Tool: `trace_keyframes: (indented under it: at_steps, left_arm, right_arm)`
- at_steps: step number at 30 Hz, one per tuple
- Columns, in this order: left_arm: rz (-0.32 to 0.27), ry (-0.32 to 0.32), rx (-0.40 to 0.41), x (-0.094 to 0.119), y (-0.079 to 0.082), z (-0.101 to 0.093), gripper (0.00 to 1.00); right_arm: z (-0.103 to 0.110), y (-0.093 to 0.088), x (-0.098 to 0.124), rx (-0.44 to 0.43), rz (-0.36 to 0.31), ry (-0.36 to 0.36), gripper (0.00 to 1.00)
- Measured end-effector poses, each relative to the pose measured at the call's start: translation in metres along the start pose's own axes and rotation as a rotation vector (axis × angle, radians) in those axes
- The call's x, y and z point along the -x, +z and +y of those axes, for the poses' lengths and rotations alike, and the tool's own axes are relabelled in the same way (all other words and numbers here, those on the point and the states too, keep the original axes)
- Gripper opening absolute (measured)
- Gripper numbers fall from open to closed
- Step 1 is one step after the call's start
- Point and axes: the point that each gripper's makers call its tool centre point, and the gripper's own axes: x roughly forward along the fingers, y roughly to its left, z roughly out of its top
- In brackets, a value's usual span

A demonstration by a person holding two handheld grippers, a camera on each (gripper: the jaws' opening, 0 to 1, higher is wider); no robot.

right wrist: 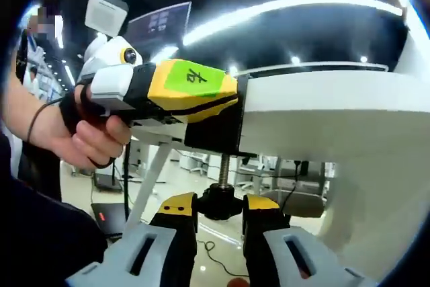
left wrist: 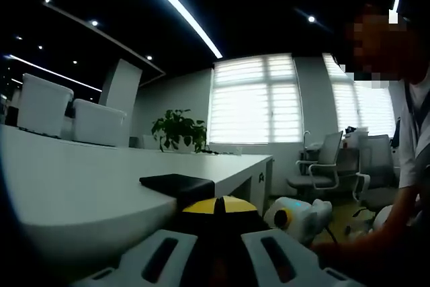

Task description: Clamp the fixed fixture on the desktop, loosen the retaining clip, secure it to the edge of the desk, and tighten the retaining clip.

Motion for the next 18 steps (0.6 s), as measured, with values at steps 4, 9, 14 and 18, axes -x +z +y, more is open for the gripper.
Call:
trace_keyframes:
  at_steps: [4,9,14,18]
  left_arm:
    - [0.000,0.004,0.000,0.000,0.000,-0.001,0.01]
    - [0.015,-0.004,-0.010,0.000,0.000,-0.001,0.01]
    - [0.030,-0.004,-0.017,0.000,-0.001,-0.001,0.01]
    - [0.034,0.001,-0.027,0.000,-0.002,-0.002,0.01]
  right_arm:
    - [0.007,0.003,0.000,0.002,0.007,0.051,0.24]
    - [0.006,0.002,0.000,0.040,-0.004,0.042,0.25]
    - [0.007,0.000,-0.001,0.053,0.023,0.036,0.26]
    - [0.014,0.004,0.008,0.060,0.019,-0.002,0.37]
